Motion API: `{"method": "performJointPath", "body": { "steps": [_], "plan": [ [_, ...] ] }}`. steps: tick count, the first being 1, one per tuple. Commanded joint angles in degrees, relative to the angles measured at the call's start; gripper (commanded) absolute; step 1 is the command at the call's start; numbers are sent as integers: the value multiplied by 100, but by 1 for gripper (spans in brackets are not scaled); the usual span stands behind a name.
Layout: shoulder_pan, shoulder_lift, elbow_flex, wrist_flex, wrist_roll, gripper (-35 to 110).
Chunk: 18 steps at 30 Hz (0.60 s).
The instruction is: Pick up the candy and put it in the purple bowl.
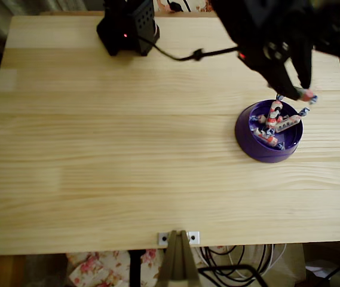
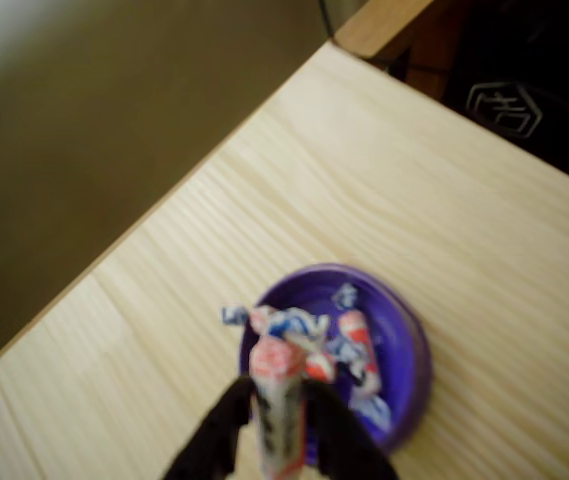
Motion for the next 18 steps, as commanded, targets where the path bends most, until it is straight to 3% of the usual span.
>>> {"method": "performJointPath", "body": {
  "steps": [1,18],
  "plan": [
    [-193,-519,-1169,-9,105,-1],
    [97,-1608,-1345,-62,387,3]
  ]
}}
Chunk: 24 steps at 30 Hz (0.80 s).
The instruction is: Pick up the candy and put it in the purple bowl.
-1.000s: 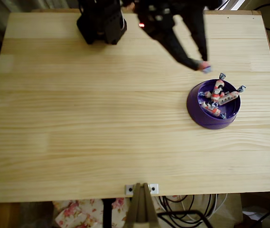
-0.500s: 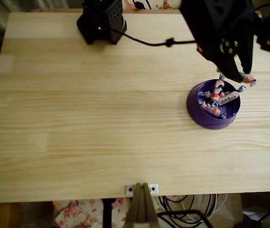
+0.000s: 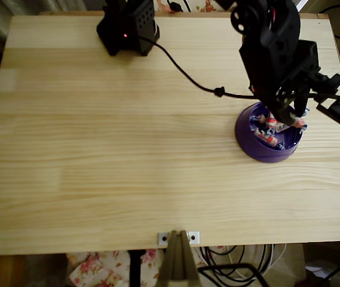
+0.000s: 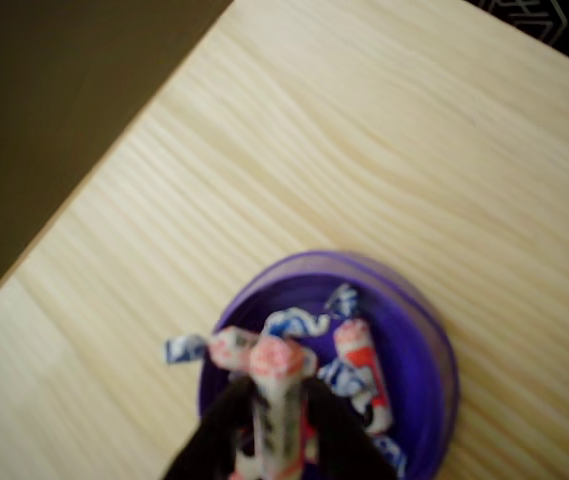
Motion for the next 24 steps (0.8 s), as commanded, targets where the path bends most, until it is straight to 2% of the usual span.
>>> {"method": "performJointPath", "body": {
  "steps": [1,14,19,23,24],
  "plan": [
    [26,334,-246,-97,105,4],
    [246,879,378,-158,141,15],
    [255,1116,527,-141,97,15],
    [290,1450,615,-149,-79,-1],
    [316,1547,615,-114,-123,-1]
  ]
}}
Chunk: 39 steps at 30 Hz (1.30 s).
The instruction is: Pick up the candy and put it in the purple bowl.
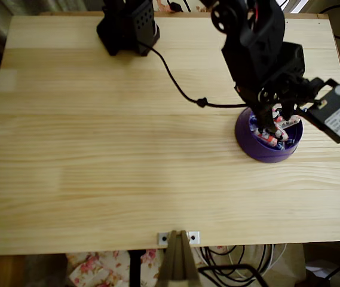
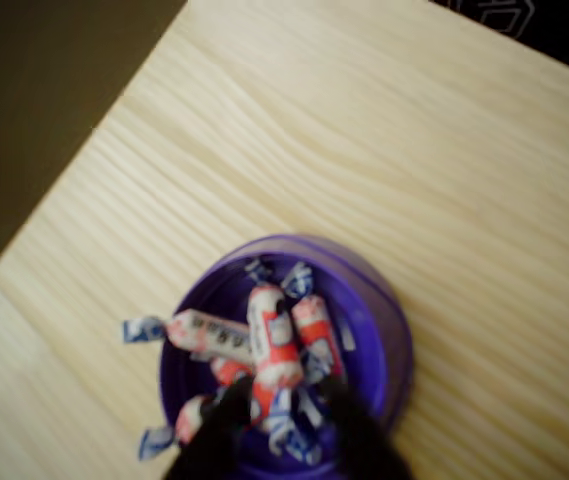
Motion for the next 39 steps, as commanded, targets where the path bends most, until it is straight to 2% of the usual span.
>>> {"method": "performJointPath", "body": {
  "steps": [1,8,19,28,33,39],
  "plan": [
    [70,1011,-70,26,-97,-1],
    [861,2355,580,501,-659,-1],
    [3533,4649,1433,1925,-1266,-1],
    [5256,6565,3059,2804,-1521,-1],
    [5792,6943,3551,3103,-1758,-1],
    [5889,8306,4702,3217,-1890,-1]
  ]
}}
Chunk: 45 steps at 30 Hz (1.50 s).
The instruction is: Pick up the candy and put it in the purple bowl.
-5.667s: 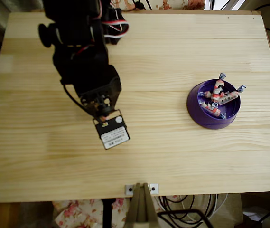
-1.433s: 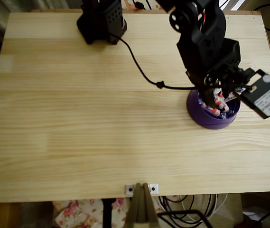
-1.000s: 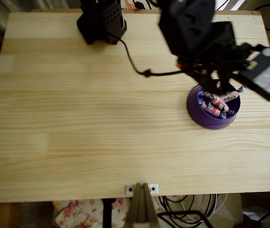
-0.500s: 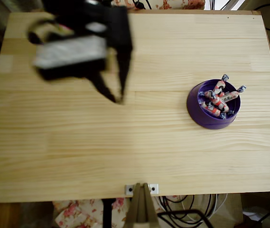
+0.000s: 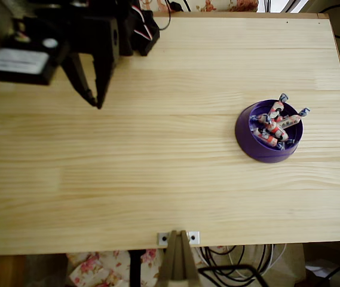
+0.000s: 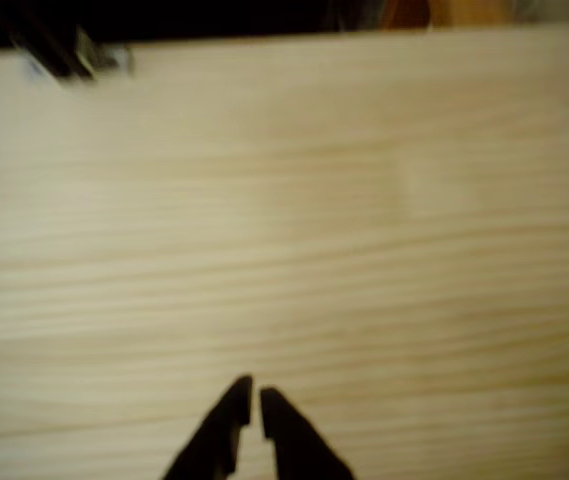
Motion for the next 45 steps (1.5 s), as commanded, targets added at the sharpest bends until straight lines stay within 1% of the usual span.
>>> {"method": "performJointPath", "body": {
  "steps": [1,12,18,25,45],
  "plan": [
    [123,949,396,141,-18,-1],
    [264,1582,1213,360,-9,-1],
    [299,1591,1705,149,79,-1],
    [457,1591,1723,114,272,-1],
    [448,1591,1723,114,264,-1]
  ]
}}
